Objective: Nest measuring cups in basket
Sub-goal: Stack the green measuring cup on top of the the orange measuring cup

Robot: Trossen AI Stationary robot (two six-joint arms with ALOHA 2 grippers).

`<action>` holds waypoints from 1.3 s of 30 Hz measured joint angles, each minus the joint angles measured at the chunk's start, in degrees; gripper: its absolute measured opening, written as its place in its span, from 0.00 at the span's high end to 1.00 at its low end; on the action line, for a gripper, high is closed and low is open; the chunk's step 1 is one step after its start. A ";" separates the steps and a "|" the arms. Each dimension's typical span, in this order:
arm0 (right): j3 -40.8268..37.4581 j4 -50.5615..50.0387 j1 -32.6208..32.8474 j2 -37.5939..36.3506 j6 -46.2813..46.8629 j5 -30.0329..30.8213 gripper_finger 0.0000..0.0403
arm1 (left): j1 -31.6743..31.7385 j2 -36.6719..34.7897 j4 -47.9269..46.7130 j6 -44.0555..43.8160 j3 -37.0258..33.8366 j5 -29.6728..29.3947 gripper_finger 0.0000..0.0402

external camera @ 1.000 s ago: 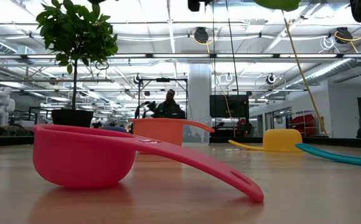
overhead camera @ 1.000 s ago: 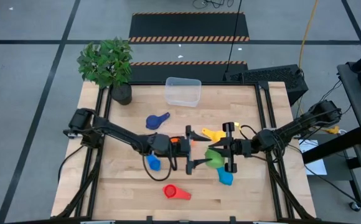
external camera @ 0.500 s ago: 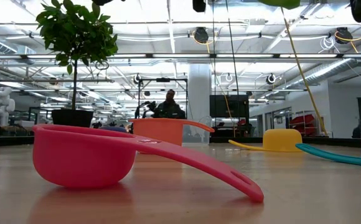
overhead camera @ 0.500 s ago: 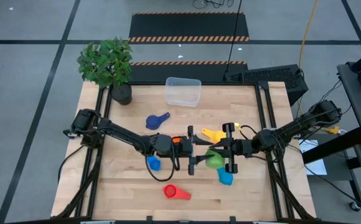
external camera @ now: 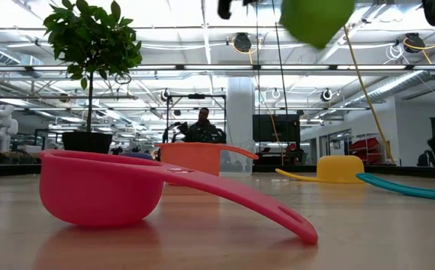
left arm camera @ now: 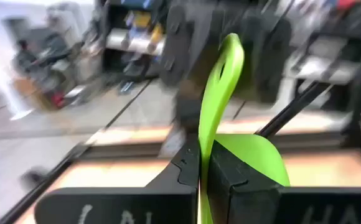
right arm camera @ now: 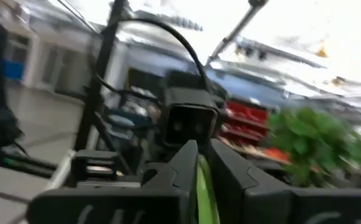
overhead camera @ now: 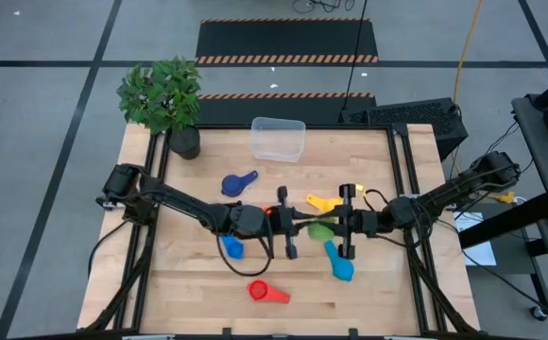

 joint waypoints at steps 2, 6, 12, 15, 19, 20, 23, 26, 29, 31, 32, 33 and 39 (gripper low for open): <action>0.10 -1.78 0.00 -0.78 -0.68 2.59 0.89 | 0.02 -1.90 -6.25 -0.06 -0.17 -5.63 0.98; 0.10 -5.57 0.68 -2.08 -1.91 8.38 0.79 | -1.05 -6.98 -17.91 -0.35 -0.17 -20.37 0.98; 4.04 -15.13 4.38 -2.14 -6.14 22.68 0.62 | -2.73 -12.51 -34.82 -2.35 -0.20 -30.58 0.98; 10.02 -25.63 5.79 -0.57 -5.52 28.11 0.54 | -3.06 -14.44 -39.08 -4.65 -0.16 -31.43 0.99; 18.06 -38.07 7.17 3.66 -2.62 33.87 0.45 | -3.22 -14.09 -39.61 -4.78 -0.19 -30.97 0.99; 19.61 -40.27 7.57 5.14 -2.52 35.23 0.44 | -3.33 -13.85 -39.13 -4.35 -0.20 -30.88 0.99; 23.80 -42.91 8.55 10.01 -4.91 40.27 0.41 | -3.41 -13.33 -38.16 -3.20 -0.09 -30.64 0.99; 27.16 -42.77 9.08 14.68 -10.09 44.29 0.41 | -3.83 -13.19 -38.58 -2.99 -0.11 -30.43 0.99; 29.78 -42.90 9.31 18.72 -15.39 47.89 0.41 | -4.46 -13.30 -38.49 -2.92 -0.11 -30.48 0.99; 30.82 -42.89 9.31 20.56 -18.64 49.76 0.41 | -5.03 -13.25 -38.80 -2.39 -0.11 -30.43 0.99; 31.32 -42.84 9.23 21.36 -19.69 50.73 0.41 | -5.30 -13.25 -38.96 -2.12 -0.11 -30.45 0.99; 31.61 -42.46 9.01 21.95 -20.85 51.12 0.41 | -5.56 -13.25 -39.08 -2.07 -0.11 -30.44 0.99; 32.13 -40.46 8.15 23.35 -23.79 52.02 0.41 | -7.08 -13.25 -40.30 -2.08 -0.11 -30.30 0.99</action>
